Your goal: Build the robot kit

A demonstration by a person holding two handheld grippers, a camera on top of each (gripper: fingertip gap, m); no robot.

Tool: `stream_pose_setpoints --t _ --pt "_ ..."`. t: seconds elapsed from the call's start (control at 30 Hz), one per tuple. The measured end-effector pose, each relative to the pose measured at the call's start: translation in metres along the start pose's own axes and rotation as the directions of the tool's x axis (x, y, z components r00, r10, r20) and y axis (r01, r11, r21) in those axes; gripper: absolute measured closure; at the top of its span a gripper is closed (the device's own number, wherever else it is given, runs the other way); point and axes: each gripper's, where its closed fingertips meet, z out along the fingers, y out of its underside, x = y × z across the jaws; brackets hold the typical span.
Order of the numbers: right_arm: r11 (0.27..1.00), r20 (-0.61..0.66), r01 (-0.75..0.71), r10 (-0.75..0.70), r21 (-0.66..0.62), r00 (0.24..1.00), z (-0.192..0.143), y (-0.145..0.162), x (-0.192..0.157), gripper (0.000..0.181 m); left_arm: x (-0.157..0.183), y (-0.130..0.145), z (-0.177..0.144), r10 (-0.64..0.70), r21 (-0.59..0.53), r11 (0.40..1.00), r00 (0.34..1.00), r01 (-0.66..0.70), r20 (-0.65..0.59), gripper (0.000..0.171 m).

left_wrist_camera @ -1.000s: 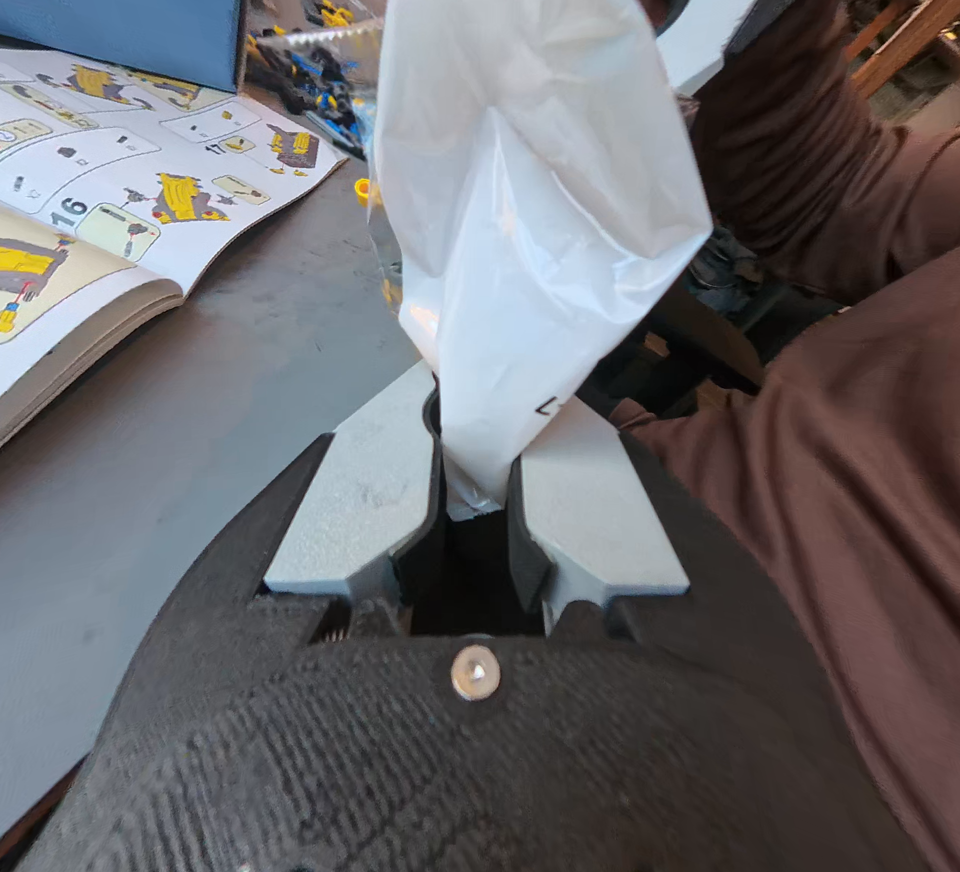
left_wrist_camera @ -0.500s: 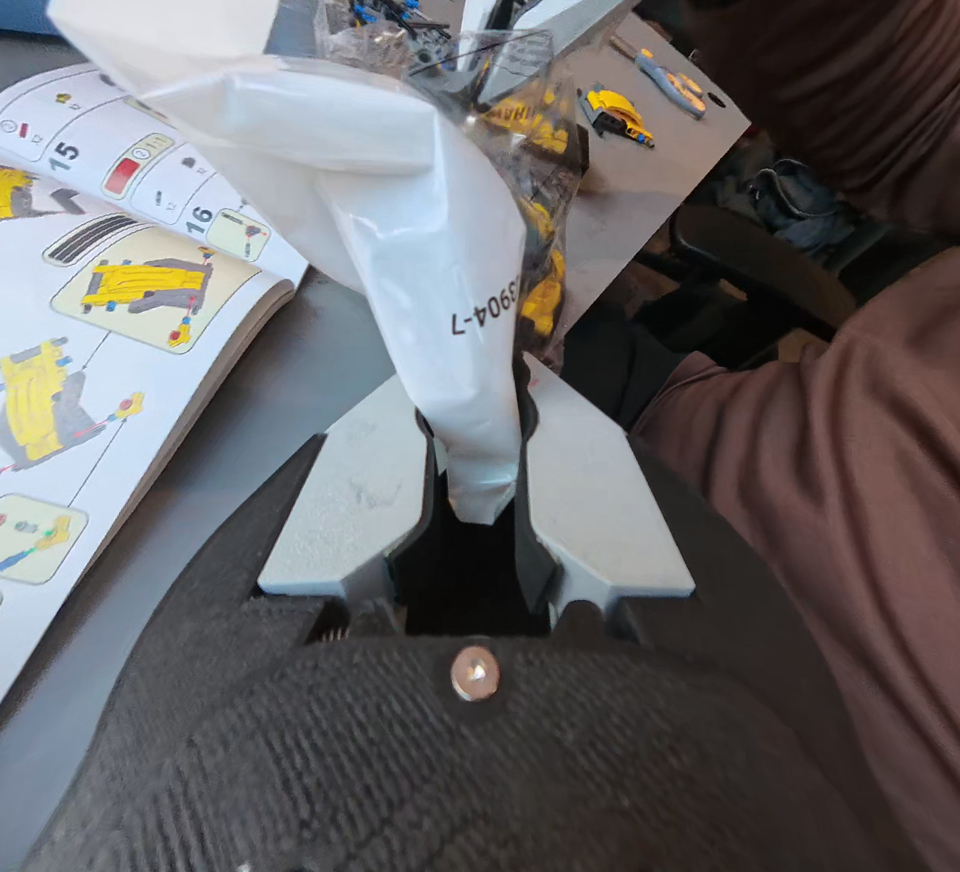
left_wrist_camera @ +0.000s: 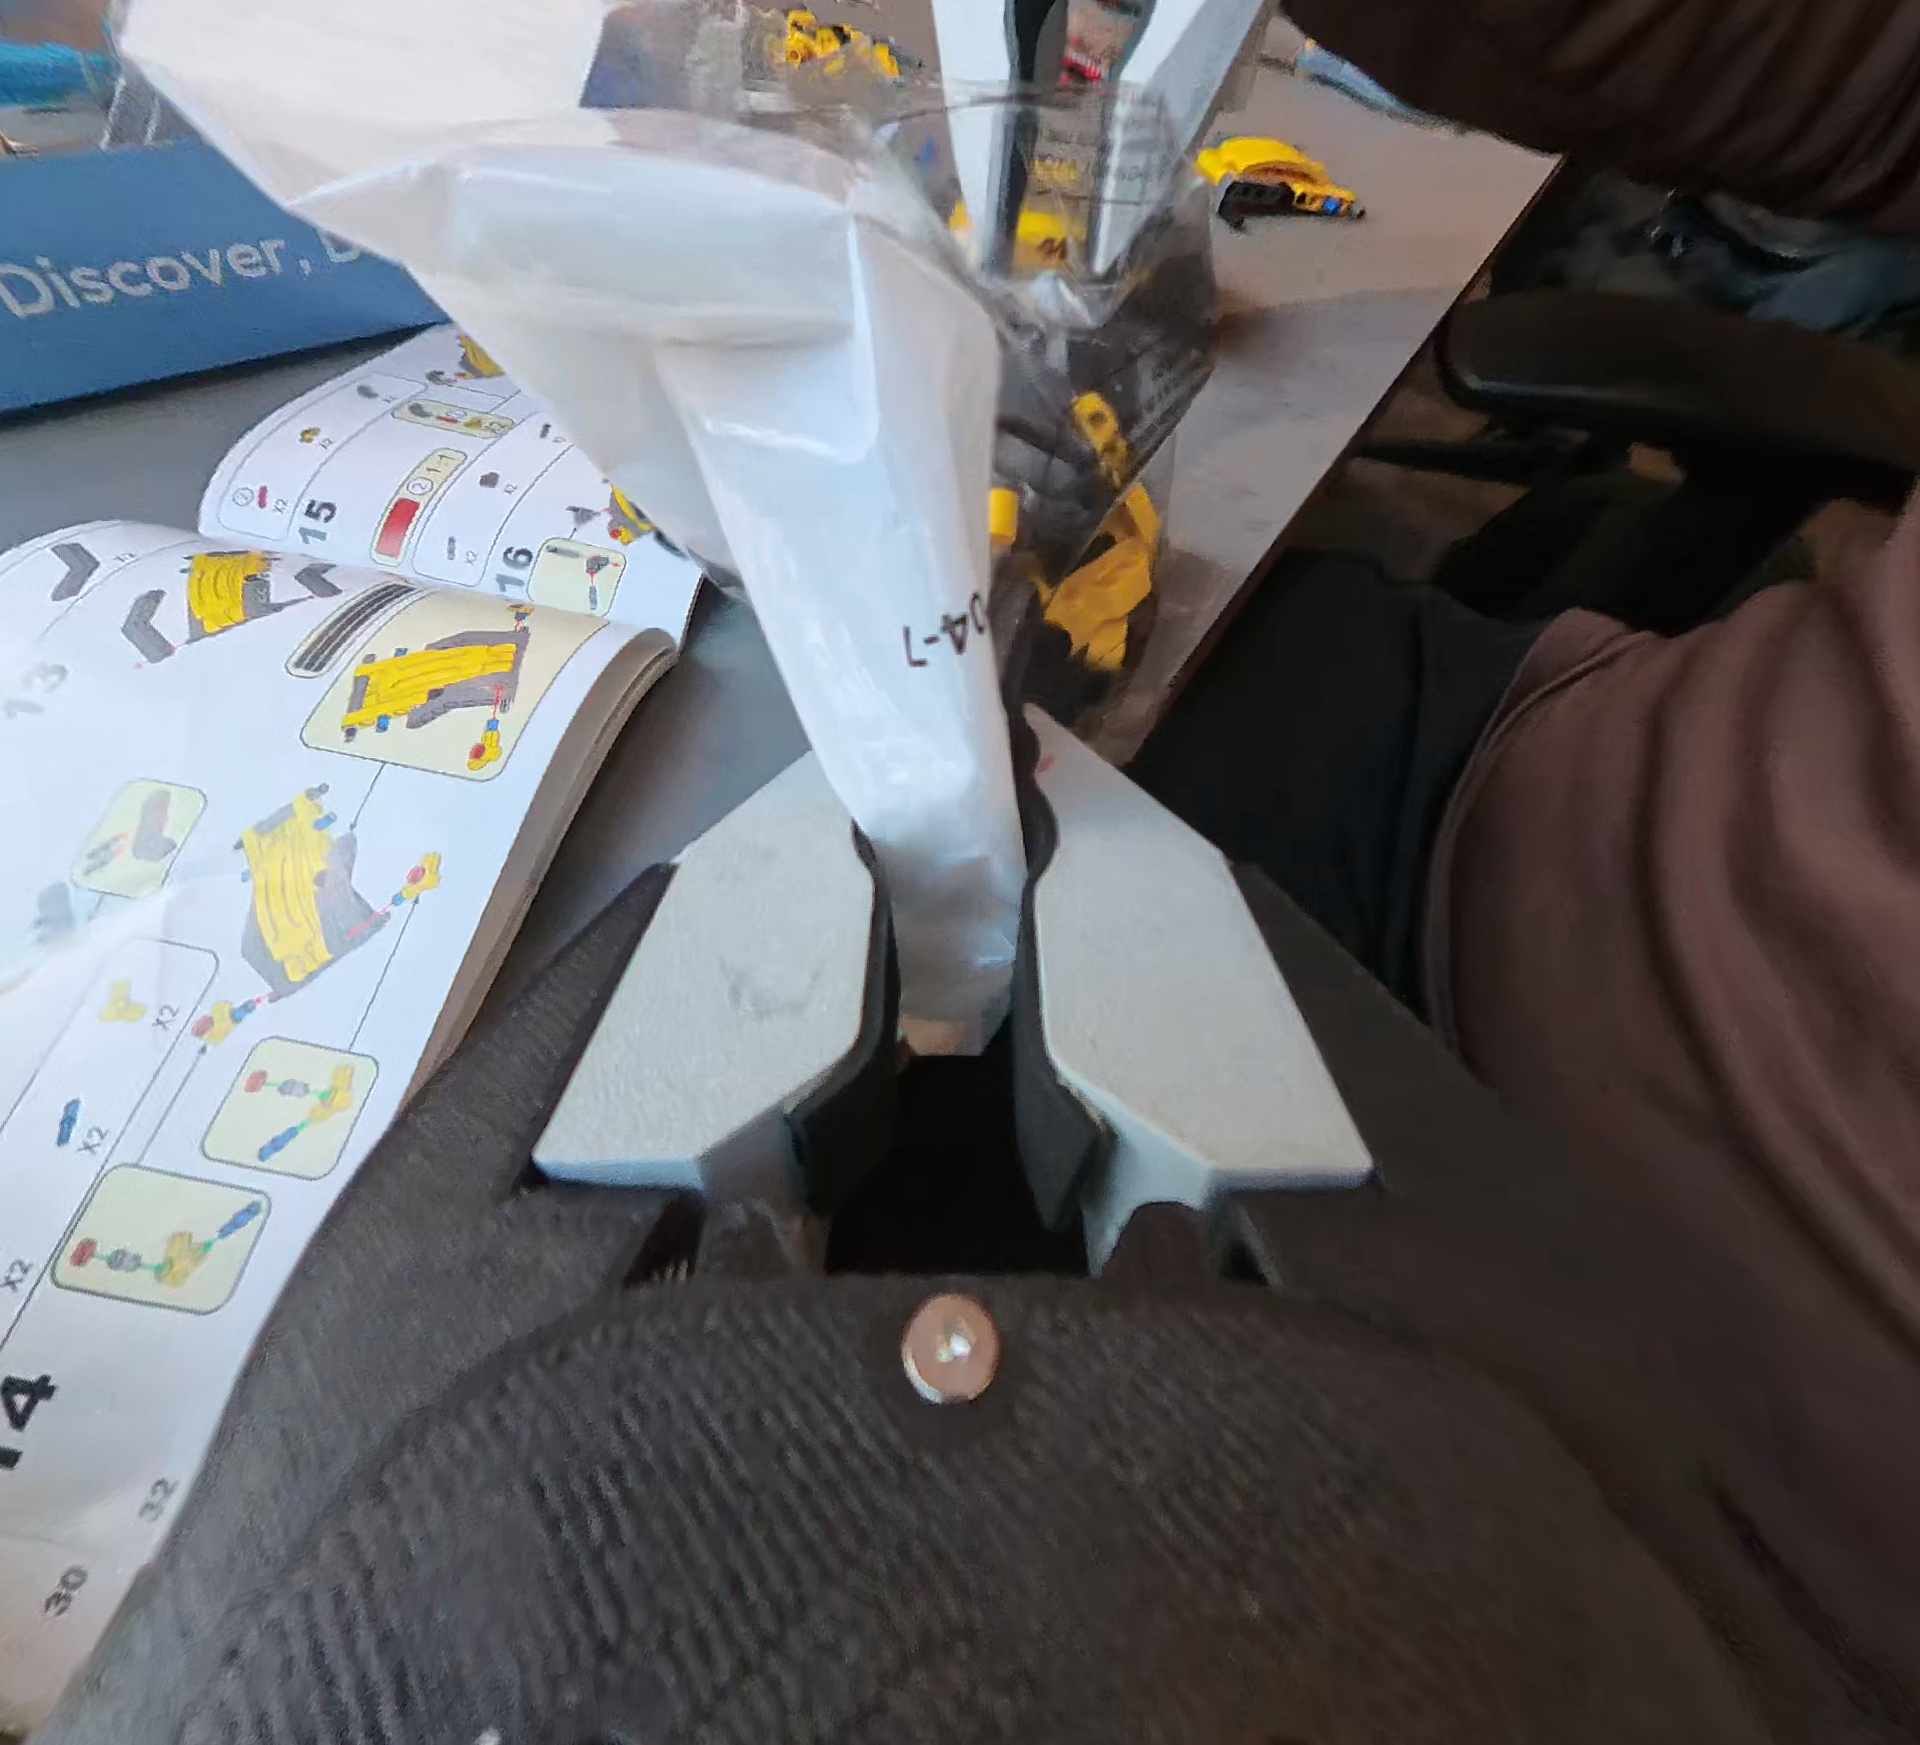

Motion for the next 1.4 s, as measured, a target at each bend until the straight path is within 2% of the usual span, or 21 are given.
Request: stream_pose_setpoints --t 0.07,0.23,0.33,0.43,0.53,0.67,0.77,0.87,0.97,1.03,1.07,1.13,1.17,1.2,1.27,1.4 --pt "1.000 -0.054 0.003 -0.003 -0.008 0.999 -0.002 0.000 0.007 0.168 -0.001 0.006 0.002 0.005 -0.041 0.999 1.000 -0.005 0.011 0.154" --pt "0.998 -0.192 -0.057 0.060 0.016 0.980 -0.020 0.002 0.035 0.166 -0.005 0.012 0.001 -0.091 -0.062 0.994 0.996 0.091 0.011 0.148" --pt "0.990 -0.289 -0.138 0.143 0.039 0.947 -0.028 0.010 0.052 0.162 -0.009 0.016 0.001 -0.169 -0.083 0.982 0.986 0.169 0.010 0.140" --pt "0.969 -0.317 -0.228 0.246 0.091 0.916 -0.036 0.015 0.064 0.153 -0.011 0.018 0.001 -0.238 -0.098 0.966 0.971 0.238 0.010 0.135" --pt "0.934 -0.275 -0.322 0.355 0.158 0.894 -0.041 0.014 0.077 0.148 -0.012 0.020 0.000 -0.270 -0.108 0.957 0.963 0.269 0.012 0.132" --pt "0.891 -0.218 -0.429 0.452 0.148 0.865 -0.030 0.014 0.103 0.147 -0.012 0.022 0.000 -0.285 -0.116 0.952 0.958 0.285 0.013 0.130" --pt "0.903 -0.176 -0.428 0.426 0.031 0.887 -0.006 0.014 0.111 0.144 -0.012 0.021 0.001 -0.290 -0.108 0.951 0.957 0.289 0.005 0.132" --pt "0.932 -0.141 -0.337 0.319 -0.131 0.937 0.021 0.020 0.108 0.145 -0.012 0.021 0.001 -0.288 -0.107 0.952 0.958 0.287 0.006 0.133" --pt "0.929 -0.090 -0.243 0.227 -0.278 0.970 0.041 0.029 0.101 0.143 -0.012 0.020 0.002 -0.292 -0.103 0.951 0.956 0.291 0.001 0.135" --pt "0.924 -0.058 -0.195 0.186 -0.330 0.981 0.049 0.032 0.096 0.157 -0.012 0.020 0.003 -0.292 -0.096 0.952 0.956 0.290 -0.004 0.138" --pt "0.924 -0.048 -0.172 0.165 -0.340 0.985 0.052 0.032 0.095 0.157 -0.012 0.019 0.003 -0.287 -0.093 0.954 0.958 0.286 -0.006 0.140" --pt "0.934 -0.037 -0.137 0.132 -0.331 0.991 0.052 0.029 0.093 0.158 -0.011 0.019 0.004 -0.271 -0.091 0.959 0.962 0.270 -0.008 0.142" --pt "0.944 -0.031 -0.123 0.120 -0.305 0.992 0.048 0.025 0.092 0.169 -0.011 0.019 0.004 -0.264 -0.090 0.961 0.964 0.262 -0.010 0.142" --pt "0.959 -0.015 -0.109 0.109 -0.260 0.994 0.044 0.017 0.089 0.171 -0.011 0.019 0.004 -0.253 -0.086 0.964 0.967 0.251 -0.010 0.144" --pt "0.980 0.058 -0.068 0.080 -0.188 0.995 0.032 0.007 0.076 0.172 -0.011 0.017 0.004 -0.224 -0.072 0.972 0.974 0.223 -0.015 0.147" --pt "0.984 0.155 -0.075 0.100 -0.164 0.983 0.018 0.008 0.064 0.172 -0.011 0.016 0.006 -0.189 -0.057 0.981 0.982 0.188 -0.009 0.149"
